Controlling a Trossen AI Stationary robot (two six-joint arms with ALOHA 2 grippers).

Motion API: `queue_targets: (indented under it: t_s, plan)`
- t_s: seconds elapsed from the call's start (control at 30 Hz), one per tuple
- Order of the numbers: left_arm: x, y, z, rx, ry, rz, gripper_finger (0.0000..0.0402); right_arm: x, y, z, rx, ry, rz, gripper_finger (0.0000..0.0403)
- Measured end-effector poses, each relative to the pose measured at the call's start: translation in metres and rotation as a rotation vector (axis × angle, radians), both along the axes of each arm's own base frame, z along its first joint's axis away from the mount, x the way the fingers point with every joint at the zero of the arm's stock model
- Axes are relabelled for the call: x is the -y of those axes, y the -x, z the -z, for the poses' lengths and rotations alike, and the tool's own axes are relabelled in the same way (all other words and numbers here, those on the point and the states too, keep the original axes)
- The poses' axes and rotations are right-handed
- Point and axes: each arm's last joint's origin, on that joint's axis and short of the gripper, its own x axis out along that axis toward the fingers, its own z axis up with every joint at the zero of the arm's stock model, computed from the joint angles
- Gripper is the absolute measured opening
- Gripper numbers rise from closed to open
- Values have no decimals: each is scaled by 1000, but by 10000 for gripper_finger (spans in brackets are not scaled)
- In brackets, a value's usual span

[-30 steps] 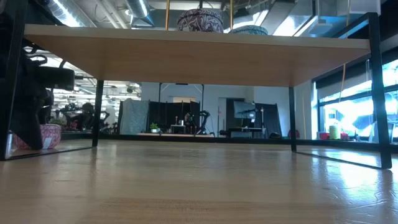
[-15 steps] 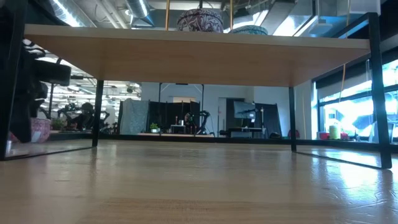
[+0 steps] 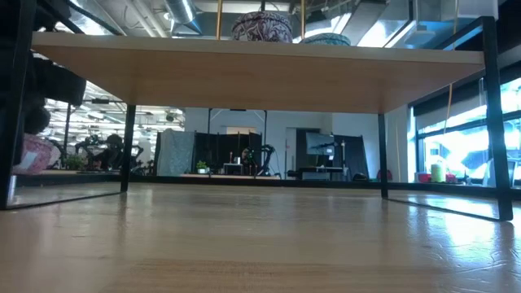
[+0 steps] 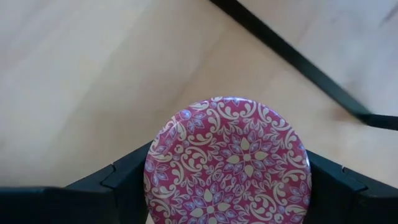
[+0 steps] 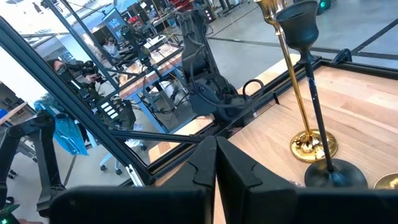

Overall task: Pick & Place candle stick holders
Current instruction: Put the pink scented candle on the shelf

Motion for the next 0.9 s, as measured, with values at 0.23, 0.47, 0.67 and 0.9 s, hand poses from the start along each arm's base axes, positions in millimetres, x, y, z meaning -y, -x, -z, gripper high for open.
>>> queue_targets:
  t_s: [0.23,0.47,0.67,0.9]
  plan:
    - [0,4,-10,75,79,37,294,0,0,0,-2,8,-2,14]
    - [0,10,-18,126,186,95,294,0,0,0,-2,9,-1,14]
    - [4,8,-29,234,319,138,294,0,0,0,-2,11,-2,14]
    - [9,1,-42,371,447,177,294,0,0,0,-2,11,-1,14]
